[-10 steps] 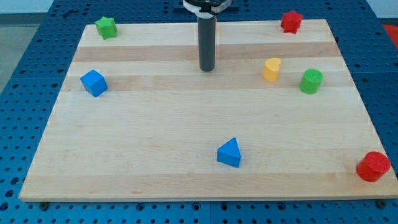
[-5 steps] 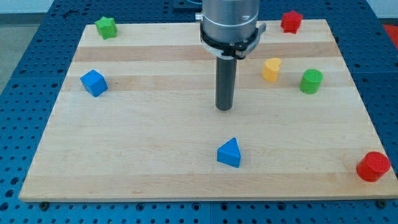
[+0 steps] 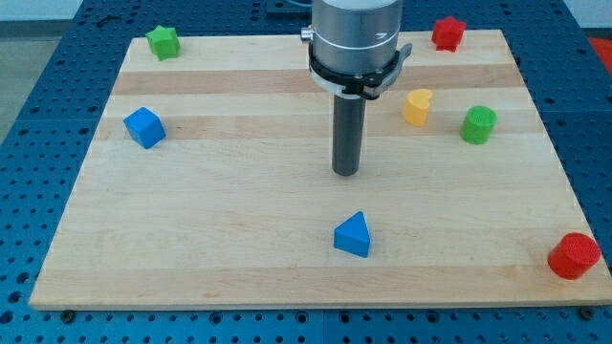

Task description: Point at the yellow heart

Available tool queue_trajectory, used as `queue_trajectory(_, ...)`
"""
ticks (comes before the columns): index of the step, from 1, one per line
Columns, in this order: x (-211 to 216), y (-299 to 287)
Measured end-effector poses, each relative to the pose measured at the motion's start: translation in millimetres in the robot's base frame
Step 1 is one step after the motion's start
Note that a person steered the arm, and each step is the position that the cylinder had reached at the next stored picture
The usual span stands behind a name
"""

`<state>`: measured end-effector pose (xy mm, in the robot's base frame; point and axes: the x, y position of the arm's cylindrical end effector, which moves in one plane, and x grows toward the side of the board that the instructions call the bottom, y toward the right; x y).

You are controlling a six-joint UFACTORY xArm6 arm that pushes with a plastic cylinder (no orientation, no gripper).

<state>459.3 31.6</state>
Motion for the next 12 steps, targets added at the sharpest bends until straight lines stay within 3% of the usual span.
queue_trajectory(4,3,8)
queue_trajectory(7,13,50)
queue_trajectory(12,-53,76)
